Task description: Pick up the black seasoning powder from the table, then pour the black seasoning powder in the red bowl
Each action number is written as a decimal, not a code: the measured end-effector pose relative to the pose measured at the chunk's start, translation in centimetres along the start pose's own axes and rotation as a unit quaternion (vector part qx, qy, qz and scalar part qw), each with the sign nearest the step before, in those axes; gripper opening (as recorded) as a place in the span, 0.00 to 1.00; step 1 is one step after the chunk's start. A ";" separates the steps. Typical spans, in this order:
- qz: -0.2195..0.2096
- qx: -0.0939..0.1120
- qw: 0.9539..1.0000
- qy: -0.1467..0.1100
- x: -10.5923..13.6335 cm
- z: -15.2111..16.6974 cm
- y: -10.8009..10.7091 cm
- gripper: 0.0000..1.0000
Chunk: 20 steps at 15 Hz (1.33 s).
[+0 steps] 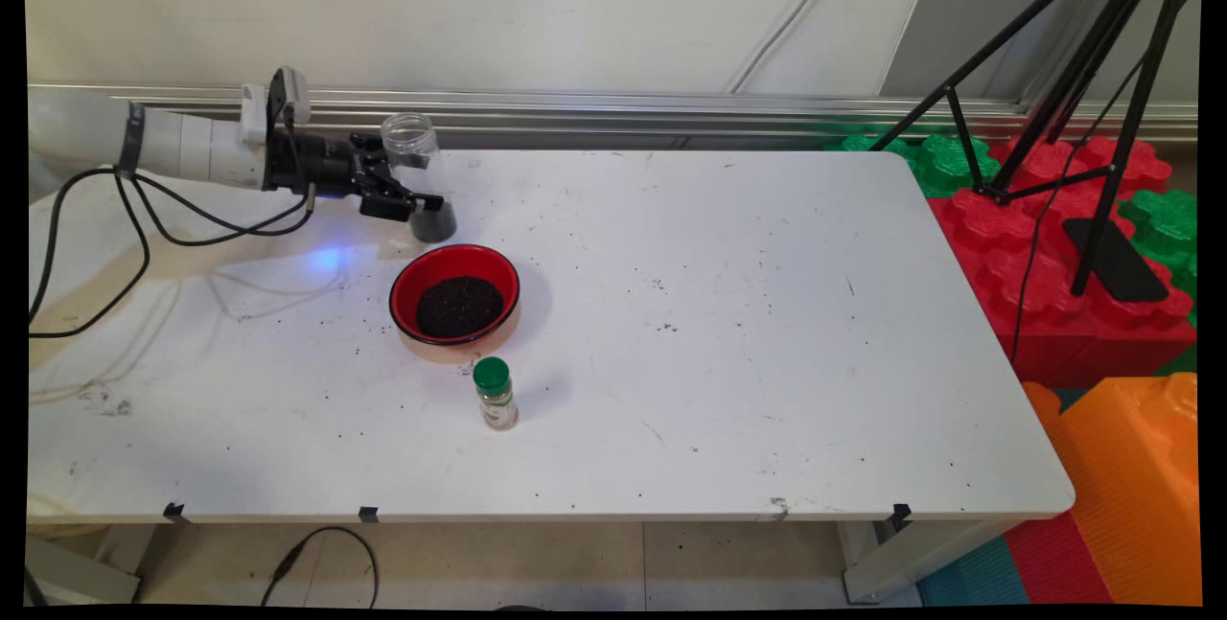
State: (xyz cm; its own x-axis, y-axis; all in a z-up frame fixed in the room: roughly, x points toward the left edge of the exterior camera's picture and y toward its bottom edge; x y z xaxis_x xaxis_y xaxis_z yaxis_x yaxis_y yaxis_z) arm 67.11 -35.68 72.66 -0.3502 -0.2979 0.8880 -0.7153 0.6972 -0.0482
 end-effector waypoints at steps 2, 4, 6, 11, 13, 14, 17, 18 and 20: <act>0.001 -0.002 1.000 0.004 -0.1 0.2 -0.1 1.00; 0.002 -0.003 1.000 0.009 -0.3 0.5 -0.1 1.00; 0.002 -0.005 1.000 0.012 -0.4 0.6 -0.2 1.00; 0.004 -0.008 1.000 0.023 -0.7 1.0 -0.2 0.00; 0.004 -0.009 1.000 0.027 -0.8 1.1 -0.2 0.00; 0.003 -0.010 1.000 0.029 -0.8 1.2 -0.2 0.00; 0.003 -0.012 0.999 0.033 -0.9 1.2 -0.3 0.00; 0.003 -0.013 0.999 0.033 -1.0 1.2 -0.3 0.00; 0.003 -0.014 0.999 0.034 -1.0 1.3 -0.3 0.00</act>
State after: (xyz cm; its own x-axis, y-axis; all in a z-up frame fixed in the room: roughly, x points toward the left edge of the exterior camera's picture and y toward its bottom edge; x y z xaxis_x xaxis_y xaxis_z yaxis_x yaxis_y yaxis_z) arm 66.86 -36.43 71.21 -0.3123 -0.2491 0.9167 -0.6959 0.7169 -0.0423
